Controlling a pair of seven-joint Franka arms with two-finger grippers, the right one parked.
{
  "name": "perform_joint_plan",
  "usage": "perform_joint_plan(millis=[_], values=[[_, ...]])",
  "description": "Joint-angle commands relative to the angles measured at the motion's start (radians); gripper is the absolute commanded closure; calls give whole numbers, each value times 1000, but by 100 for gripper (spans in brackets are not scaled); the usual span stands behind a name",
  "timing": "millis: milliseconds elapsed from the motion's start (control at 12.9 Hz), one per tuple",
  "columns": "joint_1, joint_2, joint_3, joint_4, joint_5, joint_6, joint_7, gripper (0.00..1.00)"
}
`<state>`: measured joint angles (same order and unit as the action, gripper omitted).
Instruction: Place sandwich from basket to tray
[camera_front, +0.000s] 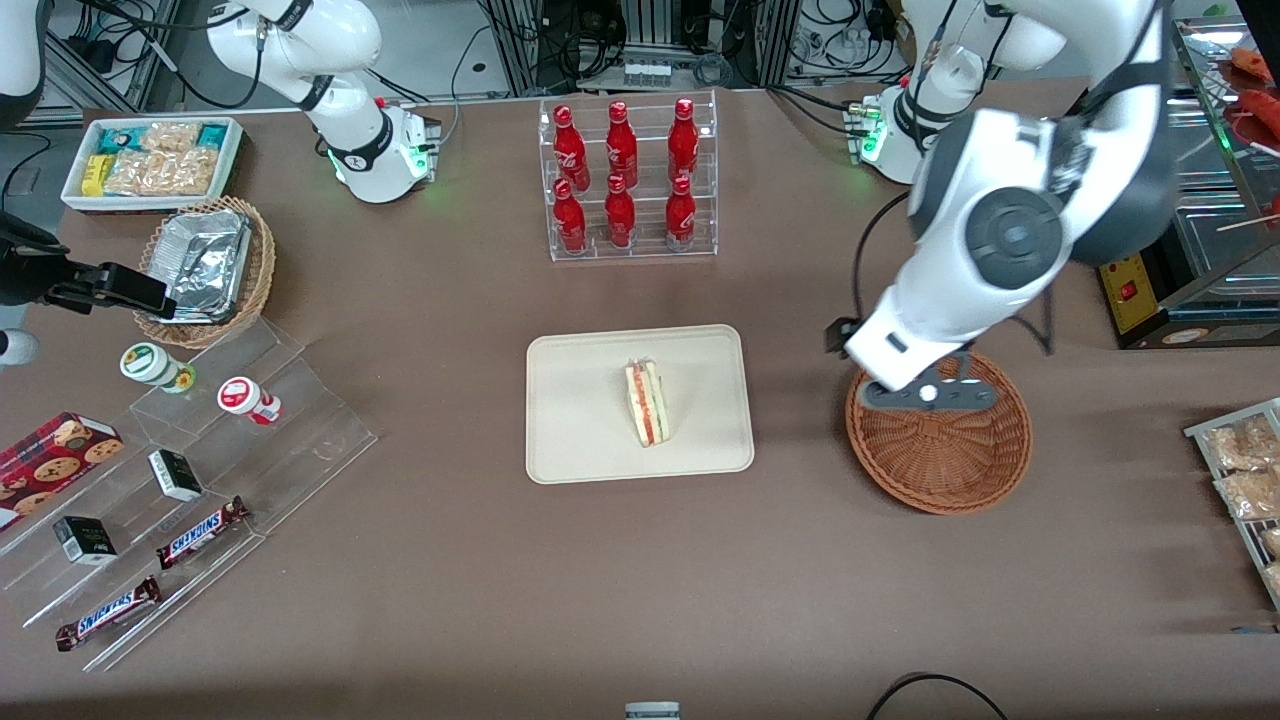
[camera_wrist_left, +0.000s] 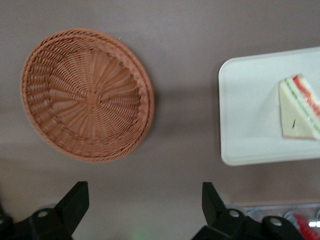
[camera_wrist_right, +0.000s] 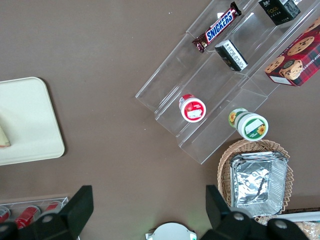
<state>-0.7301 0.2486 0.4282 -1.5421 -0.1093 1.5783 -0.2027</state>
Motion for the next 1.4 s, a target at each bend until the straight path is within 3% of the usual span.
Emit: perform_joint_plan(millis=[0,233,620,853,1008,1318], values=[[6,-92,26,-43,-3,-61,74,0],[147,-108,-78,-26,3,-95,75,0],[475,-169,-415,-32,54,-121,77,0],[654,-216,-561,-35,65,-175,115,0],[731,-258,-606,-55,66,-198,137,0],[782,-313,-609,-95,99,-225,146,0]])
